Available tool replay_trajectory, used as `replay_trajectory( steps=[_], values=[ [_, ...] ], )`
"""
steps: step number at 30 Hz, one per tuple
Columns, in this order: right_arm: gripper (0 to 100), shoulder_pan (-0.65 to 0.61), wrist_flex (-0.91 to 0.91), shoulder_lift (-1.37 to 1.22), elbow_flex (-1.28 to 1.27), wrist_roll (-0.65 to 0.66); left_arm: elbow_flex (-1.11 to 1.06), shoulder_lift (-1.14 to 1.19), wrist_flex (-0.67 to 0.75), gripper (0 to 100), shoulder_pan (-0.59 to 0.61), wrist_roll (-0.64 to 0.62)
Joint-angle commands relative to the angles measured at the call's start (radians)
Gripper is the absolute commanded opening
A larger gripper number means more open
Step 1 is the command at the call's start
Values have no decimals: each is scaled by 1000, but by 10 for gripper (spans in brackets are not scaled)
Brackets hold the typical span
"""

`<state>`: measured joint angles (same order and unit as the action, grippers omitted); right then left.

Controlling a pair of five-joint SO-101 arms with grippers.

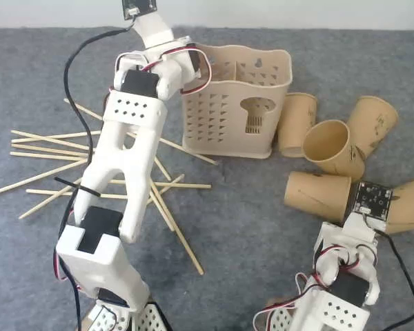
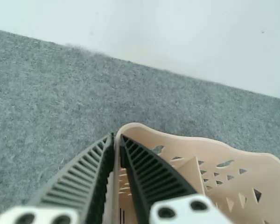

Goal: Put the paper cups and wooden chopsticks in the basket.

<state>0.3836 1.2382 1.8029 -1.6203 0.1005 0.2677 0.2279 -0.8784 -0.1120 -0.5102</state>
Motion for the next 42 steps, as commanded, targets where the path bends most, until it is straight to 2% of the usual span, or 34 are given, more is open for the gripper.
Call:
replay_trajectory(
  steps=[1, 8, 11, 15, 19, 22, 28, 35, 39, 42],
  values=[
    [7, 7, -24, 8, 6, 14, 15, -17, 41, 12, -8, 14],
    [7, 7, -25, 8, 6, 14, -18, -9, 48, 13, -8, 57],
    [7, 7, -25, 8, 6, 14, -73, -6, 115, 25, 12, 57],
    [7, 7, -25, 8, 6, 14, -128, -18, 144, 169, 20, 51],
    [7, 7, -25, 8, 6, 14, -116, -34, 72, 269, 20, 5],
    [7, 7, -25, 8, 6, 14, -117, -110, 14, 272, 20, 23],
    [7, 7, -25, 8, 6, 14, -119, -319, -216, 272, 49, 61],
    [7, 7, -25, 8, 6, 14, -128, -509, -476, 272, 186, 58],
    [7, 7, -21, 8, 8, 14, -246, -557, -598, 269, 216, 64],
    [7, 7, -13, 8, 15, 15, -392, -605, -608, 239, 272, 124]
  ],
)
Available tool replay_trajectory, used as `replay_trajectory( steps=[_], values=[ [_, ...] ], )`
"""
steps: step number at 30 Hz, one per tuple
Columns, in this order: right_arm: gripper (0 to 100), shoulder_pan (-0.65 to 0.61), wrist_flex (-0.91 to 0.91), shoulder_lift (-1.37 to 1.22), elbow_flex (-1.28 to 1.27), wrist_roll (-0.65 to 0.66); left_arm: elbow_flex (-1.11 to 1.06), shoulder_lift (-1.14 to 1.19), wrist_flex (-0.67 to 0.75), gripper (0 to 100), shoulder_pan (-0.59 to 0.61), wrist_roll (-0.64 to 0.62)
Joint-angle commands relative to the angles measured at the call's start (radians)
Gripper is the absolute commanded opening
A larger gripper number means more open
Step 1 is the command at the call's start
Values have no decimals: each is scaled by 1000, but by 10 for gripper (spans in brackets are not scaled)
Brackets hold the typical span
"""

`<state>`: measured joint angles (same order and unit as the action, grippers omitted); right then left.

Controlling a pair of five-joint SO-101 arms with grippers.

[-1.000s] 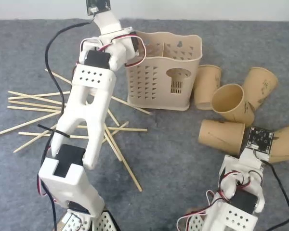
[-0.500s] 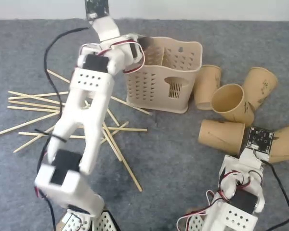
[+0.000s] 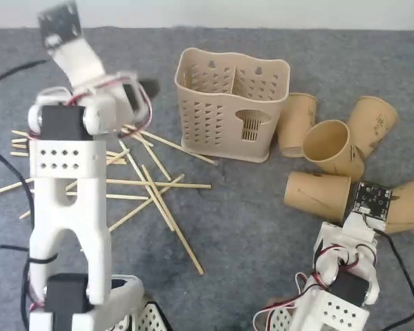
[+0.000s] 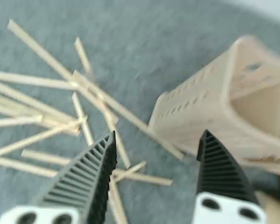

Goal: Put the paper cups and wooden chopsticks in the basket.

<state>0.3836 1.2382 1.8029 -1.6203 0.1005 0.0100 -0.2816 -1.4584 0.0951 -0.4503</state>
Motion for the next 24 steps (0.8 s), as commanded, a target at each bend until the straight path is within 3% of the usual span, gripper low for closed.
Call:
replay_trajectory(
  steps=[1, 3, 9, 15, 24],
  values=[
    [7, 7, -13, 8, 15, 17, -193, -121, -11, 227, 84, 120],
    [7, 7, 5, 8, 17, 32, -312, -193, 37, 202, 124, 212],
    [7, 13, 62, 8, 81, 227, -746, -551, 215, 192, 207, 262],
    [7, 15, -56, 8, 170, 448, -1179, -848, 371, 192, 144, 288],
    [16, 128, -125, -28, 399, 462, -1176, -689, 466, 193, 221, 305]
  ],
)
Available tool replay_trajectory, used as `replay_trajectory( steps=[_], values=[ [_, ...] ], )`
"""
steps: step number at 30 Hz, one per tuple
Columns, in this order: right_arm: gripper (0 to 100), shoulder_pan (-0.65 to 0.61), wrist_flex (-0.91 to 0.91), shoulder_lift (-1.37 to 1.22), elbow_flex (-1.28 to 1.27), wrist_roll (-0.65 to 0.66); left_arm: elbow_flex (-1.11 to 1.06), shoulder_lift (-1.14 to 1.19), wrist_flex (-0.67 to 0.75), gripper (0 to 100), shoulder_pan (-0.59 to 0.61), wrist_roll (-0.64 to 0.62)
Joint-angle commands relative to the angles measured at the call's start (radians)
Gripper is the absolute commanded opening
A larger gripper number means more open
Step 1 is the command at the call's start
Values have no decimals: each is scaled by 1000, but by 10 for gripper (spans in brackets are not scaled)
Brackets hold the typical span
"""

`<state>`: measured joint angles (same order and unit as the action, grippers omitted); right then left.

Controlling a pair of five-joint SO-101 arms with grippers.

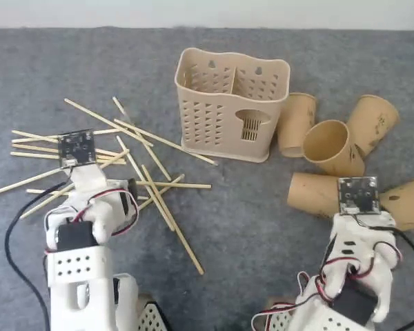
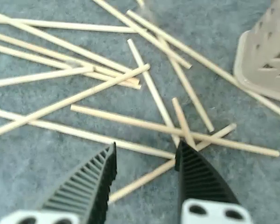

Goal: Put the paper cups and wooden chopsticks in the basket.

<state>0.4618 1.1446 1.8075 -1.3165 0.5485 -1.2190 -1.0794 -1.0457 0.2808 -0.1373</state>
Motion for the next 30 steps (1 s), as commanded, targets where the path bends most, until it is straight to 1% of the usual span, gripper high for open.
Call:
replay_trajectory(
  steps=[1, 4, 7, 9, 12, 14, 17, 18, 22, 26, 30],
  values=[
    [32, 70, -35, -61, 117, 14, 70, 158, 63, 193, 40, -9],
    [69, 128, -58, -226, 196, 14, 130, 321, 87, 193, 41, -9],
    [58, 193, -79, -475, 315, 12, 200, 479, 95, 193, 58, -9],
    [62, 236, -79, -662, 422, 12, 252, 571, 97, 194, 86, -14],
    [64, 298, -70, -946, 601, 18, 303, 686, 147, 194, 133, -29],
    [87, 331, -51, -1116, 726, 23, 332, 743, 163, 202, 150, -29],
    [161, 348, 31, -1351, 919, 94, 351, 787, 158, 255, 152, -31],
    [172, 351, 61, -1420, 980, 109, 352, 789, 158, 268, 150, -31],
    [173, 349, 145, -1661, 1201, 143, 348, 790, 166, 272, 140, -31],
    [173, 343, 189, -1848, 1316, 186, 348, 793, 167, 272, 129, -31],
    [173, 326, 194, -1962, 1341, 249, 348, 795, 176, 272, 129, -29]
  ],
)
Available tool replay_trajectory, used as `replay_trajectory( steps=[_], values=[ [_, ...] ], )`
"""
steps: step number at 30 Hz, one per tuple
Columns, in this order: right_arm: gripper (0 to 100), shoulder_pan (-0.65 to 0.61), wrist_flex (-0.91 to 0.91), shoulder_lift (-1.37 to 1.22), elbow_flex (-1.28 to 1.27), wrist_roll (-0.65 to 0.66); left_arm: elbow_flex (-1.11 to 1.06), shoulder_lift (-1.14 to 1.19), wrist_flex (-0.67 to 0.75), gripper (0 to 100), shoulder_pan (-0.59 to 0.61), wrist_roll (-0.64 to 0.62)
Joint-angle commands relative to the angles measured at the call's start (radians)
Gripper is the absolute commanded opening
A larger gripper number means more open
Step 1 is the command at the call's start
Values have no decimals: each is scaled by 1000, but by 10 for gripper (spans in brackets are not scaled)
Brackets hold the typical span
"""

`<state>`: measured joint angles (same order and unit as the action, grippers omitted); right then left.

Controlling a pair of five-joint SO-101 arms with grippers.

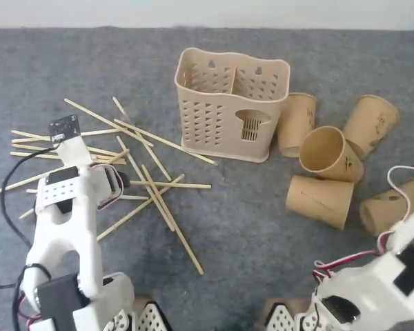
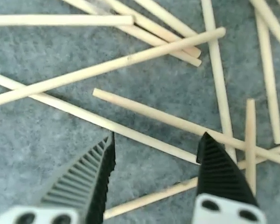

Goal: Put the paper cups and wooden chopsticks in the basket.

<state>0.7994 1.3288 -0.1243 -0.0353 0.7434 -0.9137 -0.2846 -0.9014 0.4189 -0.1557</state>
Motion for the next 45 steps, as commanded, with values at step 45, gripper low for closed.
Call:
replay_trajectory(
  steps=[45],
  values=[
    [9, -335, 460, 564, 327, 0, 41, 2, 43, 272, -9, -11]
  ],
)
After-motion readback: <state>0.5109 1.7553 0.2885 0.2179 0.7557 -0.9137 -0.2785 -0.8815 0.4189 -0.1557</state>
